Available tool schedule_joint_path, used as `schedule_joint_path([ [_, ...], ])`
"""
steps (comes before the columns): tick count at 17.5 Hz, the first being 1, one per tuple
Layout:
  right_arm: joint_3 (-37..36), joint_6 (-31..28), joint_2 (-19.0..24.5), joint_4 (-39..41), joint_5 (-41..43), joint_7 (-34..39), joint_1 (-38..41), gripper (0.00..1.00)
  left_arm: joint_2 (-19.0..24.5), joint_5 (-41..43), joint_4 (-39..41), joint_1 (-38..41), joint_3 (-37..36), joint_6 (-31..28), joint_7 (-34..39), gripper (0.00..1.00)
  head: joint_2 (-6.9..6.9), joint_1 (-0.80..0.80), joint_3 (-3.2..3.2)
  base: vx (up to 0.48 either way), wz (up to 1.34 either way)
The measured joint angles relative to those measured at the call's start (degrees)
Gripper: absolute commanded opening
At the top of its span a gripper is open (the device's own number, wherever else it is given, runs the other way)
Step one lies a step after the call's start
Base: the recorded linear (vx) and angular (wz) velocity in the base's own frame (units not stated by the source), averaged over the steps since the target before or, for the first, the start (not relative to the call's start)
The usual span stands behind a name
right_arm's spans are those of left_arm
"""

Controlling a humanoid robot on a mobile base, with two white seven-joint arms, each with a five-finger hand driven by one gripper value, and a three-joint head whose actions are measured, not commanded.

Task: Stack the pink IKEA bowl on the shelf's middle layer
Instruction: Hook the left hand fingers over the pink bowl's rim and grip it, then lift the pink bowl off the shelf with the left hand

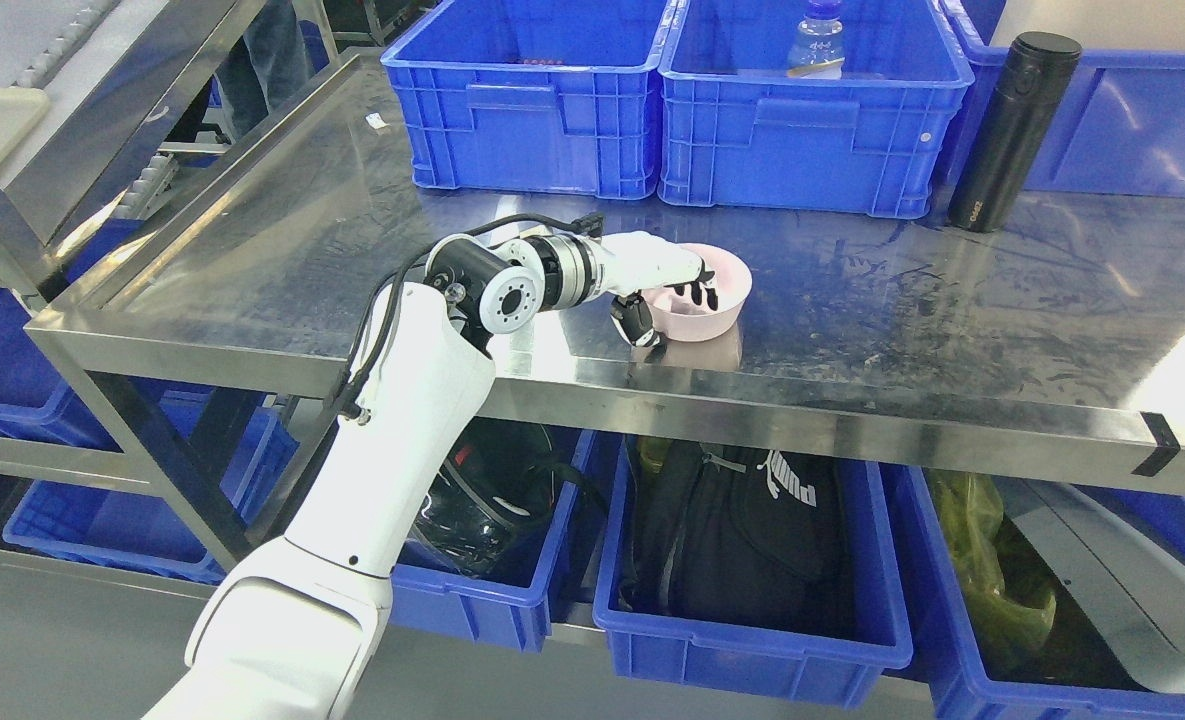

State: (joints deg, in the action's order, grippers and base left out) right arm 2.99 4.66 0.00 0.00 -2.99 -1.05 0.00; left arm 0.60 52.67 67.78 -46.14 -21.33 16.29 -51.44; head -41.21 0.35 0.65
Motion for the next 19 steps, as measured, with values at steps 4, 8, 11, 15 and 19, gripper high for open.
schedule_joint_path([
  [4,0.0,0.0,0.0,0.0,0.0,0.0,0.0,1.00,-0.2,-1.3,-1.2,-0.1,0.6,4.1,-0.2,0.00,0.00,0.00,0.00,0.000,0.00],
  [8,0.0,0.0,0.0,0.0,0.0,0.0,0.0,1.00,-0.3,-2.3,-1.7,-0.2,2.0,7.4,-1.3,0.01,0.00,0.00,0.00,0.000,0.00],
  [11,0.0,0.0,0.0,0.0,0.0,0.0,0.0,1.00,-0.4,-3.8,-0.8,-1.2,4.7,10.0,-2.0,0.00,0.00,0.00,0.00,0.000,0.00],
  [15,0.0,0.0,0.0,0.0,0.0,0.0,0.0,1.00,-0.5,-7.6,1.7,-1.8,9.7,14.3,-5.4,0.00,0.00,0.00,0.00,0.000,0.00],
  [19,0.0,0.0,0.0,0.0,0.0,0.0,0.0,1.00,-0.5,-12.1,5.6,-1.7,13.7,17.3,-6.7,0.01,0.00,0.00,0.00,0.000,0.00],
])
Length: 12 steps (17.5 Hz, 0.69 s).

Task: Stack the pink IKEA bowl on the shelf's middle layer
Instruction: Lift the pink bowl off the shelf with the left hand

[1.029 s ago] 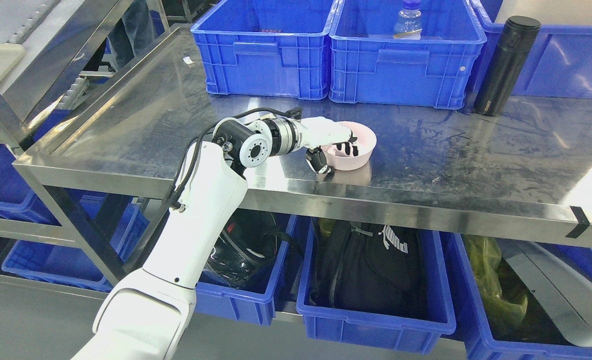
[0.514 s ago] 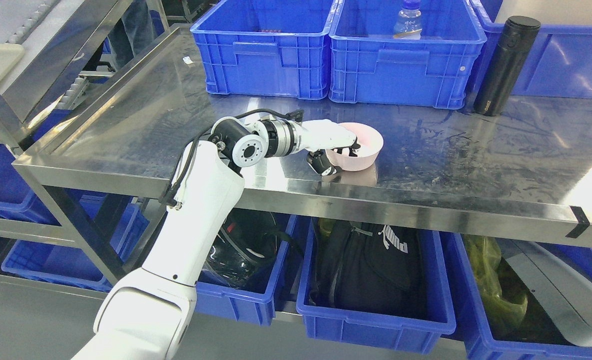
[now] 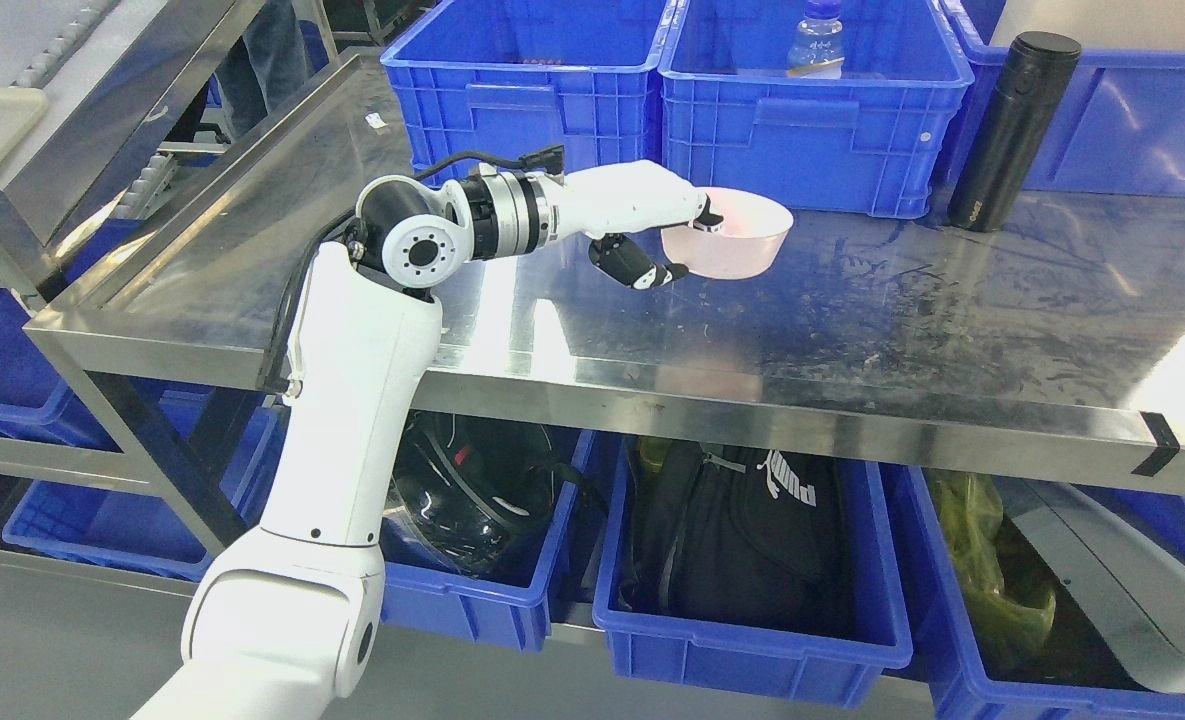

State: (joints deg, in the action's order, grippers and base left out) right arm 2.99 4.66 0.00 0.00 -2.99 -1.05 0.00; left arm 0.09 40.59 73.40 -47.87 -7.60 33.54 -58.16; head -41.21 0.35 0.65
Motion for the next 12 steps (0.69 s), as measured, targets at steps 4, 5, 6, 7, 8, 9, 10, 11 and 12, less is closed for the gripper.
schedule_joint_path([
  [4,0.0,0.0,0.0,0.0,0.0,0.0,0.0,1.00,0.0,-3.6,2.9,2.0,2.9,5.8,-0.1,0.01,0.00,0.00,0.00,0.000,0.00],
  [5,0.0,0.0,0.0,0.0,0.0,0.0,0.0,1.00,0.0,-4.3,3.6,2.8,3.4,7.2,-0.1,0.01,0.00,0.00,0.00,0.000,0.00],
  [6,0.0,0.0,0.0,0.0,0.0,0.0,0.0,1.00,0.0,-4.8,4.1,3.6,3.8,8.1,0.0,0.01,0.00,0.00,0.00,0.000,0.00],
  [7,0.0,0.0,0.0,0.0,0.0,0.0,0.0,1.00,0.0,-5.1,4.5,4.2,4.2,8.8,0.1,0.01,0.00,0.00,0.00,0.001,0.06],
  [8,0.0,0.0,0.0,0.0,0.0,0.0,0.0,1.00,0.0,-5.4,4.9,4.8,4.5,9.1,0.3,0.01,0.00,0.00,0.00,0.001,0.06],
  [9,0.0,0.0,0.0,0.0,0.0,0.0,0.0,1.00,0.0,-5.6,5.3,5.2,4.8,9.6,0.5,0.01,0.00,0.00,0.00,0.001,0.06],
  [10,0.0,0.0,0.0,0.0,0.0,0.0,0.0,1.00,0.0,-5.8,5.6,5.6,5.0,9.8,0.7,0.01,0.00,0.00,0.00,-0.007,0.17],
  [11,0.0,0.0,0.0,0.0,0.0,0.0,0.0,1.00,-0.1,-6.0,6.0,6.0,5.3,9.9,0.8,0.01,0.00,0.00,0.00,-0.013,0.36],
  [12,0.0,0.0,0.0,0.0,0.0,0.0,0.0,1.00,-0.1,-6.1,6.3,6.3,5.5,10.1,0.9,0.01,0.00,0.00,0.00,-0.013,0.36],
])
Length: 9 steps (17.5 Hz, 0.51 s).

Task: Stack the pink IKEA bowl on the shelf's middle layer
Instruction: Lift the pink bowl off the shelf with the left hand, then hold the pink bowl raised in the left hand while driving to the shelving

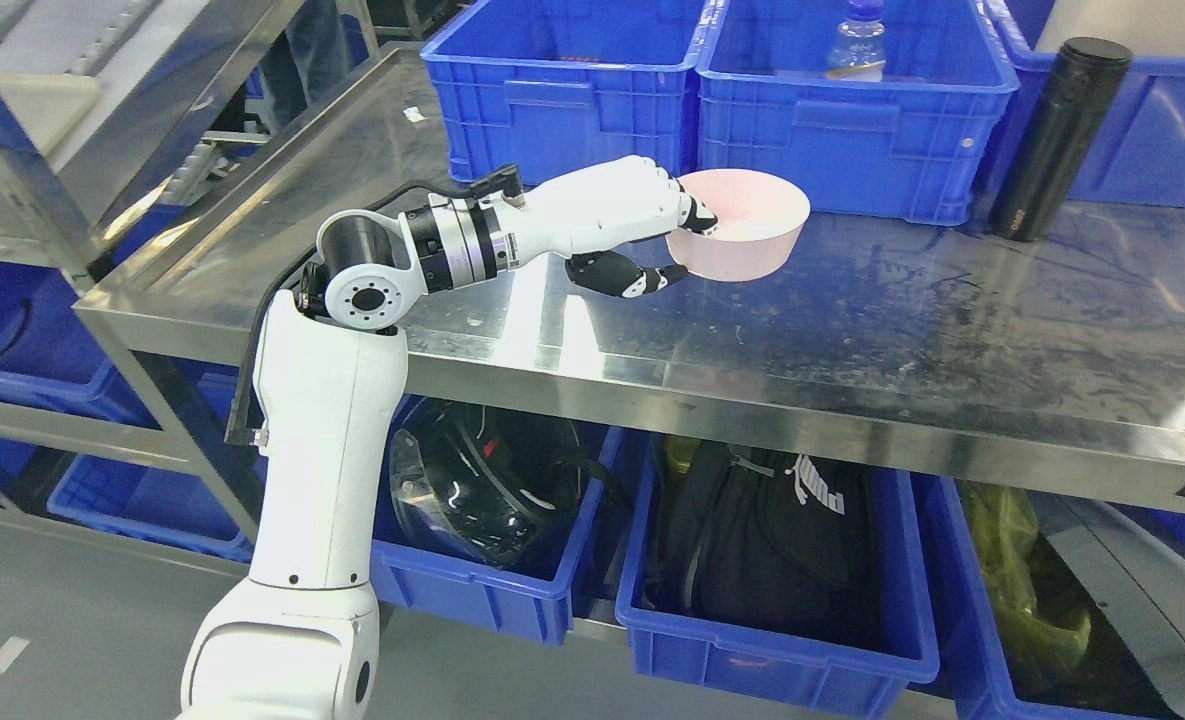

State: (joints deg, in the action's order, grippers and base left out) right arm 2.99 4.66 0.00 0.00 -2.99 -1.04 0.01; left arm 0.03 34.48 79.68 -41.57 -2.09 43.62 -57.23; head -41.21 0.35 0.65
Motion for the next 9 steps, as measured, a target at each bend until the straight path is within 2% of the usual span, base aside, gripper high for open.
schedule_joint_path([
  [2,0.0,0.0,0.0,0.0,0.0,0.0,0.0,1.00,0.0,-0.2,0.5,0.4,0.4,0.2,0.1,0.01,0.00,0.00,0.00,-0.034,0.65],
  [9,0.0,0.0,0.0,0.0,0.0,0.0,0.0,1.00,0.0,-0.5,1.9,1.2,1.2,0.2,0.8,0.02,-0.01,0.00,0.00,-0.043,1.06],
])
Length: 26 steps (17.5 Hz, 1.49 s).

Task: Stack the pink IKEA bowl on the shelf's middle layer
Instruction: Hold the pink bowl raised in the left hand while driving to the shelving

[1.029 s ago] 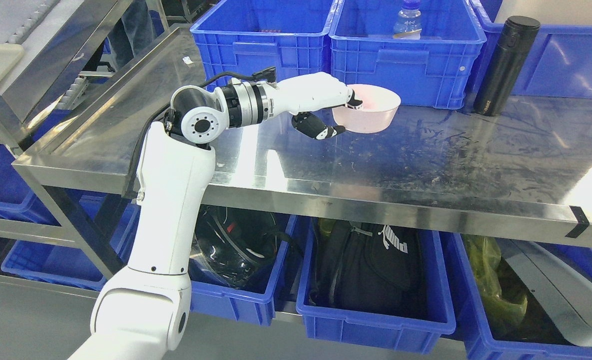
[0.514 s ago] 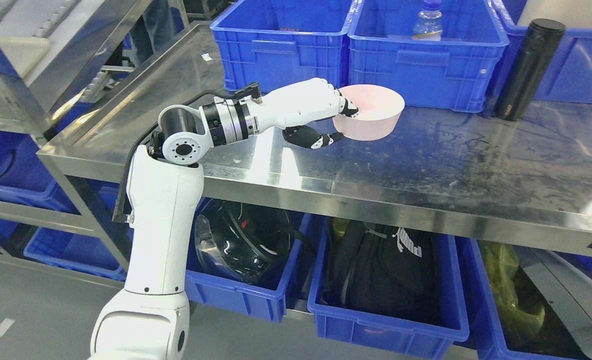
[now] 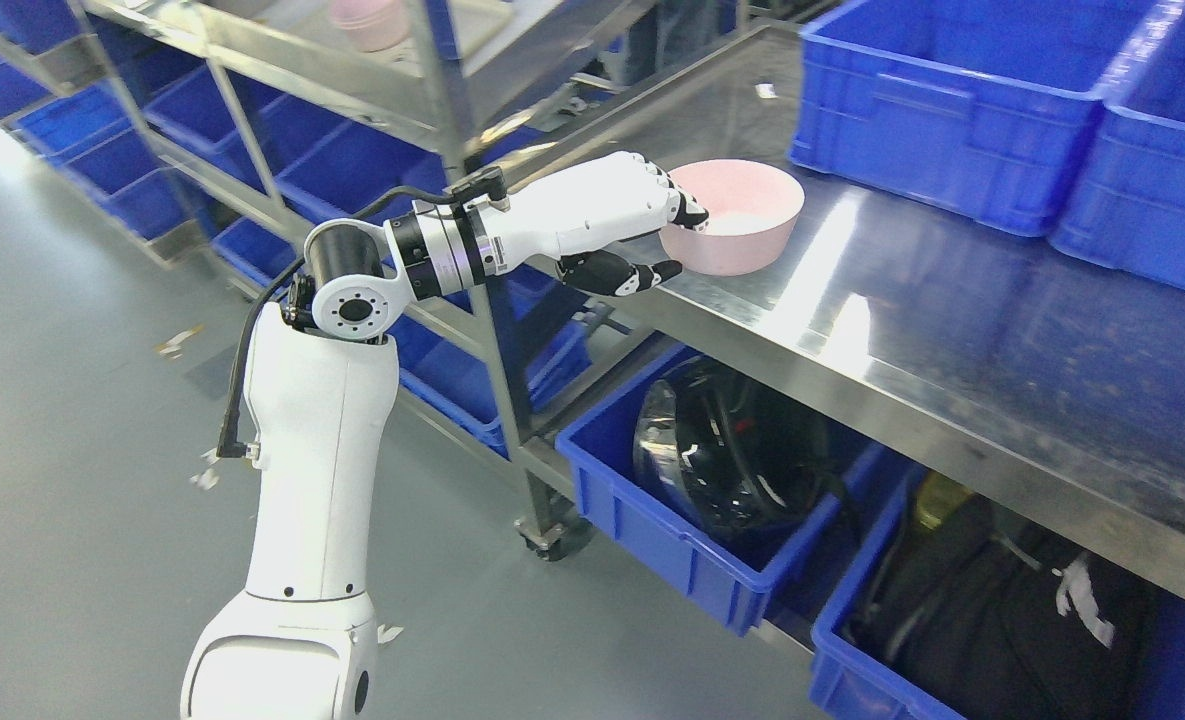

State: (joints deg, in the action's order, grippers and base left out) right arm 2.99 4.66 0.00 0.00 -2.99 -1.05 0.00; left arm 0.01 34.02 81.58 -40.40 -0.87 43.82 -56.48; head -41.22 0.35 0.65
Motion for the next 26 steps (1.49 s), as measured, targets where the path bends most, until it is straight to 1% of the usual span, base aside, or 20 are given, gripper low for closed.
schedule_joint_path([
  [12,0.0,0.0,0.0,0.0,0.0,0.0,0.0,1.00,0.0,-0.1,1.0,0.7,-1.7,0.0,0.9,0.03,-0.01,0.00,0.00,0.075,0.75],
  [19,0.0,0.0,0.0,0.0,0.0,0.0,0.0,1.00,0.0,-0.1,1.2,0.8,-2.1,0.1,1.0,0.03,-0.01,0.00,0.00,0.193,0.79],
  [26,0.0,0.0,0.0,0.0,0.0,0.0,0.0,1.00,0.0,-0.1,1.4,0.8,-2.3,0.2,1.9,0.03,-0.01,0.00,0.00,0.275,0.38],
])
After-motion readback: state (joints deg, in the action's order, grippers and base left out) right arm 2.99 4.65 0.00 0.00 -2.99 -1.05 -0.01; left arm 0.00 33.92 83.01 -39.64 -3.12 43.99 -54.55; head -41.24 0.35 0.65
